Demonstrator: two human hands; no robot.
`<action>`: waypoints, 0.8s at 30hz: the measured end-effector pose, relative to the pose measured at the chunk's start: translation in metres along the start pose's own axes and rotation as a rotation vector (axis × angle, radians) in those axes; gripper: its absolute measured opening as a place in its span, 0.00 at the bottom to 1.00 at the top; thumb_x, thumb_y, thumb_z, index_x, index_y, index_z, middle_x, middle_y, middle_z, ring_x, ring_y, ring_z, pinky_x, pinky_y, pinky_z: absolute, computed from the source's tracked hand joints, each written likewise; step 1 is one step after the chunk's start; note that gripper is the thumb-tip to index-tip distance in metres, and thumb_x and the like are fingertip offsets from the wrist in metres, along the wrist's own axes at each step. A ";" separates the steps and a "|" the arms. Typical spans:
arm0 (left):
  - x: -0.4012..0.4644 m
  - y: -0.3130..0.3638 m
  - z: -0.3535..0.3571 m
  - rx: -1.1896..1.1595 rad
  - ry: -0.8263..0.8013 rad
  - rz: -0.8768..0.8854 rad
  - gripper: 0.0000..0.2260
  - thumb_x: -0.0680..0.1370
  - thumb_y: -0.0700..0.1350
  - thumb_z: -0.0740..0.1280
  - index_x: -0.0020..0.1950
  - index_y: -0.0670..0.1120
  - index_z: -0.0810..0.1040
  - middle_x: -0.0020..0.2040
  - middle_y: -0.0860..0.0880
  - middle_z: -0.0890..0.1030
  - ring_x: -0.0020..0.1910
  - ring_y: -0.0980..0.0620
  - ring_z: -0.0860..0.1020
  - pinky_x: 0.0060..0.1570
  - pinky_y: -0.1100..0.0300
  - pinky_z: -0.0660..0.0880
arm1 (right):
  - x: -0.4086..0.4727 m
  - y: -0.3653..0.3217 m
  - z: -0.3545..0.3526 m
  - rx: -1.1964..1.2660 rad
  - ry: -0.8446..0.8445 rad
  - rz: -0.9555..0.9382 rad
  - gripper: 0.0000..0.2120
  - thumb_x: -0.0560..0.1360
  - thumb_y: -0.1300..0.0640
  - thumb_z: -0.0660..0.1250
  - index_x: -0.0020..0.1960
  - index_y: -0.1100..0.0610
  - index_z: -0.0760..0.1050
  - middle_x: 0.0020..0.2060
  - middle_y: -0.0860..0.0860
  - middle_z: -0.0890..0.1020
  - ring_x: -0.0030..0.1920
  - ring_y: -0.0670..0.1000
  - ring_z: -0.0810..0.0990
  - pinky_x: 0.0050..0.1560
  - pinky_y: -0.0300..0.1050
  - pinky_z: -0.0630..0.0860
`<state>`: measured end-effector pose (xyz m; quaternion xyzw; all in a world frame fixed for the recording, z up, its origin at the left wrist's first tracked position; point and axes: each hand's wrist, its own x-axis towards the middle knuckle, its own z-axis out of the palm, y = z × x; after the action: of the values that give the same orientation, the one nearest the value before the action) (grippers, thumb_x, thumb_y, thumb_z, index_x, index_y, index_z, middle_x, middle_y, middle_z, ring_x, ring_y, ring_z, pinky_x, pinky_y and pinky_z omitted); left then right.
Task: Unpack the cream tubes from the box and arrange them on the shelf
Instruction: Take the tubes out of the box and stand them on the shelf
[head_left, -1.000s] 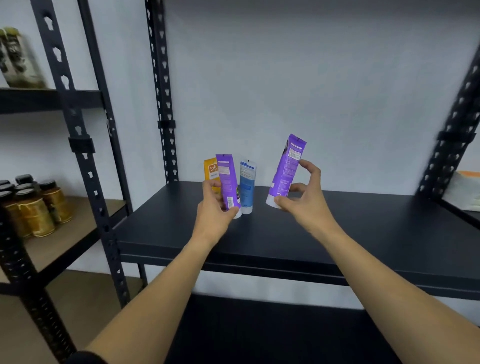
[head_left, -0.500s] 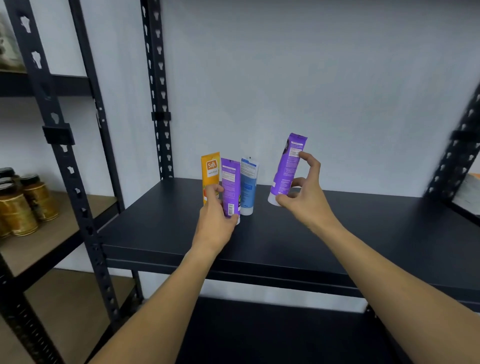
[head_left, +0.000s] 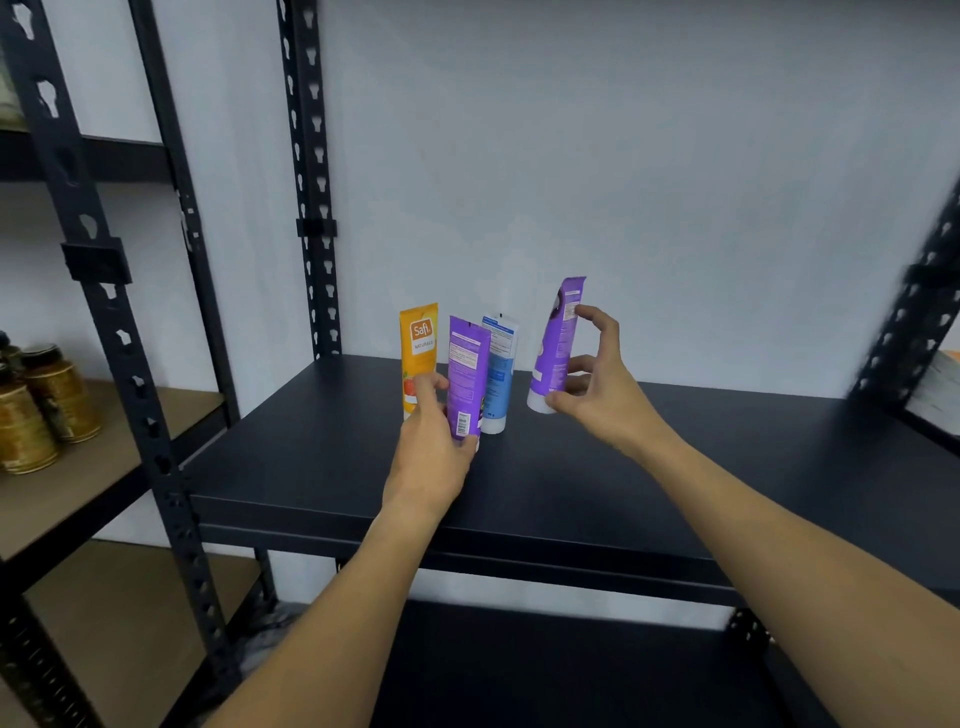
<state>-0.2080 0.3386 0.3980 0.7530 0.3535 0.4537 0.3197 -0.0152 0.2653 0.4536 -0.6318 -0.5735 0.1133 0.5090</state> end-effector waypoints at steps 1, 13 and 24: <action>0.000 0.000 0.000 0.001 0.001 0.003 0.28 0.75 0.44 0.73 0.65 0.55 0.58 0.63 0.48 0.76 0.58 0.46 0.78 0.47 0.59 0.80 | 0.000 0.003 0.002 0.000 -0.010 0.005 0.44 0.71 0.60 0.77 0.72 0.38 0.51 0.51 0.51 0.80 0.47 0.51 0.84 0.48 0.44 0.83; 0.001 0.001 0.000 0.008 0.000 -0.013 0.27 0.76 0.44 0.73 0.67 0.53 0.59 0.63 0.47 0.76 0.59 0.48 0.78 0.49 0.58 0.81 | -0.009 0.025 0.017 0.014 -0.064 0.008 0.44 0.69 0.63 0.76 0.70 0.37 0.53 0.47 0.53 0.82 0.44 0.50 0.85 0.51 0.51 0.83; 0.000 0.001 0.001 0.012 0.011 -0.013 0.26 0.76 0.43 0.73 0.66 0.53 0.60 0.61 0.48 0.77 0.57 0.48 0.79 0.48 0.58 0.80 | -0.013 0.027 0.023 -0.045 -0.081 0.006 0.43 0.71 0.62 0.75 0.72 0.39 0.51 0.49 0.50 0.82 0.46 0.47 0.85 0.55 0.48 0.82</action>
<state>-0.2070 0.3379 0.3986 0.7500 0.3631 0.4535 0.3162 -0.0199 0.2708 0.4164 -0.6400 -0.5939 0.1272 0.4707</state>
